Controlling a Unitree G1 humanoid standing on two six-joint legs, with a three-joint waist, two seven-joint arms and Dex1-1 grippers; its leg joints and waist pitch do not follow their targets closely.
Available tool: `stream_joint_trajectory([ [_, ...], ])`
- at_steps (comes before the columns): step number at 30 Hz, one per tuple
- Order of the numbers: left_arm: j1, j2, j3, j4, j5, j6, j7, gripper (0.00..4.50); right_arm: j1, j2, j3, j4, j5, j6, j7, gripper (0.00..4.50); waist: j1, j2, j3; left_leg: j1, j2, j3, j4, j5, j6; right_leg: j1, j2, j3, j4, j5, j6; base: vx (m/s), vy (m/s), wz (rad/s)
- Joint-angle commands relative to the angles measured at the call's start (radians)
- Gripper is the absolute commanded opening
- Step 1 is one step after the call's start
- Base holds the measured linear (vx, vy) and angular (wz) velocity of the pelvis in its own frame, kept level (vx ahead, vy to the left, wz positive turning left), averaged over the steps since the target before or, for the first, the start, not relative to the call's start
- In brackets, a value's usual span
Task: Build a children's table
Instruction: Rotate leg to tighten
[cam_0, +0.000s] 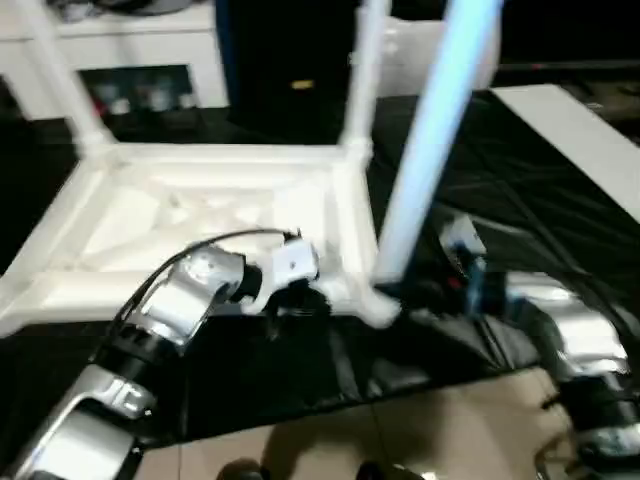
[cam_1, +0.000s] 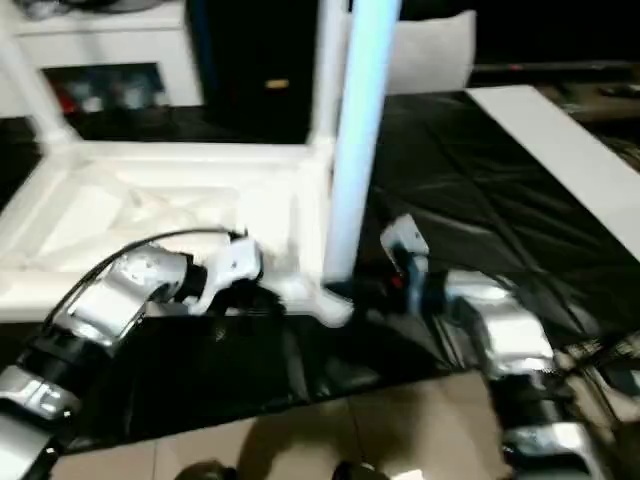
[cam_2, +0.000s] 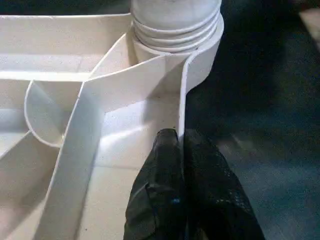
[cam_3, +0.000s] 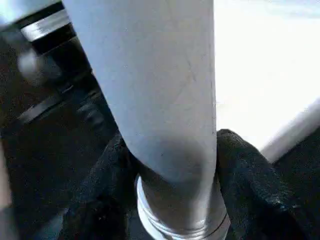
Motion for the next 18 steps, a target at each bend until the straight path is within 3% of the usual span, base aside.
stream_joint_trajectory([
  [1,-0.010,-0.080,0.013,-0.054,-0.022,0.085,0.106,0.00,-0.038,0.082,0.005,0.021,0.000,0.013,-0.130,2.00,-0.008,-0.001,-0.076,-0.007,0.037,-0.018,-0.065,-0.217,0.027,0.069,-0.076,0.035,-0.115,-0.568,0.024,0.000,0.000,0.00],
  [2,-0.010,-0.080,0.013,-0.054,-0.022,0.085,0.106,0.00,-0.038,0.082,0.005,0.021,0.000,0.013,-0.130,2.00,-0.014,0.000,-0.075,-0.006,0.038,-0.021,-0.064,-0.233,0.025,0.071,-0.079,0.030,-0.120,-0.577,0.032,0.000,0.000,0.00],
  [3,-0.019,-0.128,0.040,-0.063,-0.015,0.154,0.195,0.00,-0.064,0.152,-0.009,0.055,-0.037,0.037,-0.281,2.00,-0.025,-0.001,-0.081,-0.004,0.039,-0.022,-0.064,-0.235,0.027,0.076,-0.082,0.031,-0.121,-0.548,0.037,0.000,0.000,0.00],
  [5,-0.024,-0.153,0.055,-0.066,-0.015,0.184,0.237,0.00,-0.078,0.184,-0.018,0.073,-0.053,0.053,-0.357,2.00,-0.042,-0.002,-0.080,-0.011,0.036,-0.024,-0.065,-0.222,0.029,0.075,-0.079,0.030,-0.118,-0.514,0.017,0.000,0.000,0.00],
  [7,-0.043,-0.196,0.083,-0.055,-0.009,0.213,0.316,0.00,-0.115,0.242,-0.056,0.128,-0.065,0.048,-0.502,2.00,-0.054,-0.001,-0.081,-0.005,0.028,-0.018,-0.061,-0.204,0.041,0.069,-0.080,0.034,-0.119,-0.508,-0.002,0.000,0.000,0.00],
  [8,-0.043,-0.196,0.083,-0.055,-0.009,0.213,0.316,0.00,-0.115,0.242,-0.056,0.128,-0.065,0.048,-0.502,2.00,-0.055,-0.002,-0.081,-0.005,0.027,-0.017,-0.061,-0.200,0.048,0.068,-0.080,0.036,-0.120,-0.503,-0.006,0.000,0.000,0.00],
  [9,-0.053,-0.227,0.101,-0.049,-0.001,0.223,0.370,0.00,-0.137,0.268,-0.064,0.165,-0.074,-0.013,-0.542,2.55,-0.054,-0.001,-0.084,-0.005,0.030,-0.014,-0.063,-0.176,0.064,0.067,-0.079,0.046,-0.108,-0.451,-0.026,0.000,0.000,0.00],
  [11,-0.061,-0.257,0.110,-0.050,0.012,0.231,0.421,0.00,-0.160,0.296,-0.072,0.200,-0.097,-0.059,-0.593,2.70,-0.051,0.000,-0.087,-0.004,0.033,-0.013,-0.063,-0.158,0.072,0.065,-0.078,0.049,-0.104,-0.419,-0.043,0.000,0.000,0.00],
  [13,-0.062,-0.264,0.103,-0.057,0.016,0.236,0.428,0.00,-0.168,0.309,-0.079,0.208,-0.101,-0.073,-0.608,2.70,-0.044,-0.001,-0.093,-0.013,0.037,-0.014,-0.064,-0.105,0.089,0.070,-0.078,0.058,-0.084,-0.340,-0.080,0.000,0.000,0.00],
  [18,-0.051,-0.246,0.076,-0.077,0.029,0.236,0.417,0.00,-0.156,0.289,-0.071,0.185,-0.119,-0.088,-0.602,3.26,-0.026,0.000,-0.101,-0.018,0.043,-0.013,-0.055,0.021,0.139,0.070,-0.080,0.073,-0.044,-0.136,-0.158,0.000,0.000,0.00],
])
